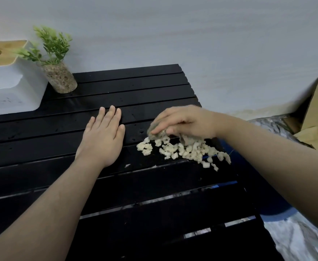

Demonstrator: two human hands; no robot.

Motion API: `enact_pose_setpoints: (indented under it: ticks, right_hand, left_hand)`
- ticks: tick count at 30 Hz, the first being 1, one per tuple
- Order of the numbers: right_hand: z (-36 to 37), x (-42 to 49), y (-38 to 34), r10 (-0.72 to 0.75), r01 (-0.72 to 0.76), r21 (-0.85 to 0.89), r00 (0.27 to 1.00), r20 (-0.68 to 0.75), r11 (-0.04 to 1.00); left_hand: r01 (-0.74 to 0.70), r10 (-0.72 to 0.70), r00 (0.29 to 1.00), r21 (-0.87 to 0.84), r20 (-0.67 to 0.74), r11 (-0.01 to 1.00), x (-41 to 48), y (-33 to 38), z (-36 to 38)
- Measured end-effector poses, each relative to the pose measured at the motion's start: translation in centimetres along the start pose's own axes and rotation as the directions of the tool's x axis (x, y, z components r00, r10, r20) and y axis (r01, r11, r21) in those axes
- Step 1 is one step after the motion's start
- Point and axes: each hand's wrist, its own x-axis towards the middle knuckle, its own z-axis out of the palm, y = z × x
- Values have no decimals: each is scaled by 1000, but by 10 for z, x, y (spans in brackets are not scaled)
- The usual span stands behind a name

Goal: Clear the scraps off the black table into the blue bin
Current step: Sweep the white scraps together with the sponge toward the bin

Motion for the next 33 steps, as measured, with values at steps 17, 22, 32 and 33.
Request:
enact_pose_setpoints:
  ticks: [17, 22, 32, 33]
  right_hand:
    - [-8, -16, -26, 140, -118, 101, 955, -260, 988]
    - [12, 14, -53, 136, -138, 17, 946, -295, 990]
    - [24, 12, -64, 180, -137, -236, 969, 170, 962]
    - [19, 7, -66, 177, -127, -266, 968, 176, 956]
  left_hand:
    - [28, -39, 999, -304, -30, 952, -9, 0, -24]
    - [64, -70, 997, -233, -18, 970, -60, -18, -36]
    - [32, -31, 999, -64, 25, 997, -80, -24, -13]
    - [31, -30, 999, -59, 25, 998, -80, -24, -13]
